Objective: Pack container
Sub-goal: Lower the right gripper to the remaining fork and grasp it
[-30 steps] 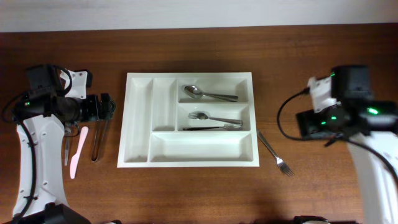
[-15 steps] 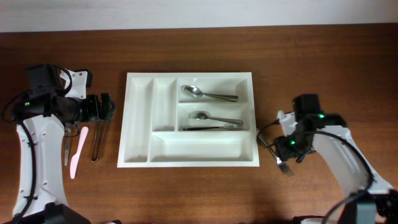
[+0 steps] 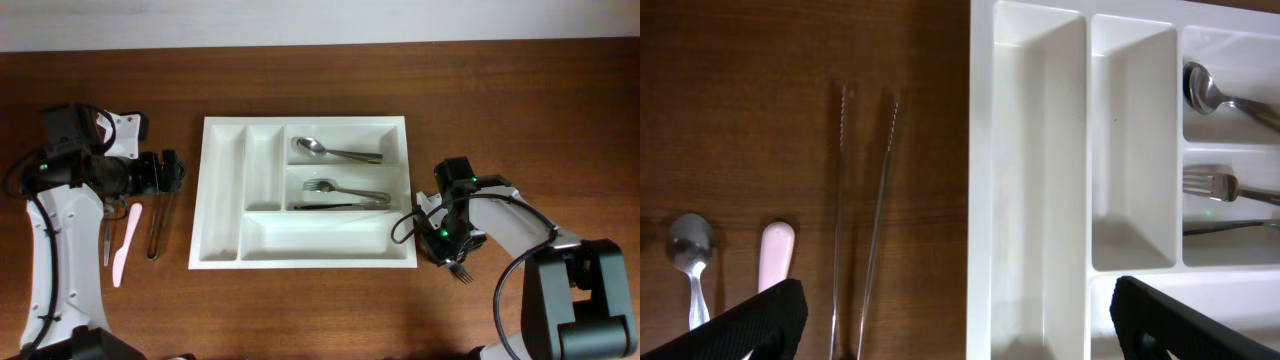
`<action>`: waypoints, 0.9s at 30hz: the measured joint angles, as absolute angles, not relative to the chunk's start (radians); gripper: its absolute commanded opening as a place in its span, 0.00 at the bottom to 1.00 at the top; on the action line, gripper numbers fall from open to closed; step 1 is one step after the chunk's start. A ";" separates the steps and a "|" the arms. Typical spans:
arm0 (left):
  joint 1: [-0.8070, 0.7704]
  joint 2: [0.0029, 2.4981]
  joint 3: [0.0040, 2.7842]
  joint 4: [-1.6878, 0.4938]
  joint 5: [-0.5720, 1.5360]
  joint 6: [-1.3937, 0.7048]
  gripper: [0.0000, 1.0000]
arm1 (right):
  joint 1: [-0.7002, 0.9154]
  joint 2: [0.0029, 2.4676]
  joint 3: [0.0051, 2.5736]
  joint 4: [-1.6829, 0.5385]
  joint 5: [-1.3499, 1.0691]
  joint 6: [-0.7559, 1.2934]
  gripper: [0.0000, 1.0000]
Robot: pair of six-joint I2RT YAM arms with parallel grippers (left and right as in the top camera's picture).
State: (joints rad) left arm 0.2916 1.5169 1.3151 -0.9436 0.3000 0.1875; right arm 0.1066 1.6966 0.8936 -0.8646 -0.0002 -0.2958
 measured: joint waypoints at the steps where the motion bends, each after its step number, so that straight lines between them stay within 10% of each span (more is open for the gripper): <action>1: 0.292 1.517 1.315 -0.942 0.300 0.187 0.99 | 0.107 1.697 0.894 -0.859 0.002 -0.297 0.34; 7: 0.292 1.517 1.315 -0.943 0.300 0.187 0.99 | 0.107 1.697 0.894 -0.802 0.017 -0.300 0.04; 27: 0.292 1.517 1.315 -0.943 0.300 0.187 0.99 | 0.084 1.659 1.026 -0.813 0.187 -0.297 0.04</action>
State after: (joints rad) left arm 0.2916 1.5169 1.3151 -0.9428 0.2996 0.1875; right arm 0.0841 1.6588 1.0260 -0.8127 0.1871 -0.2970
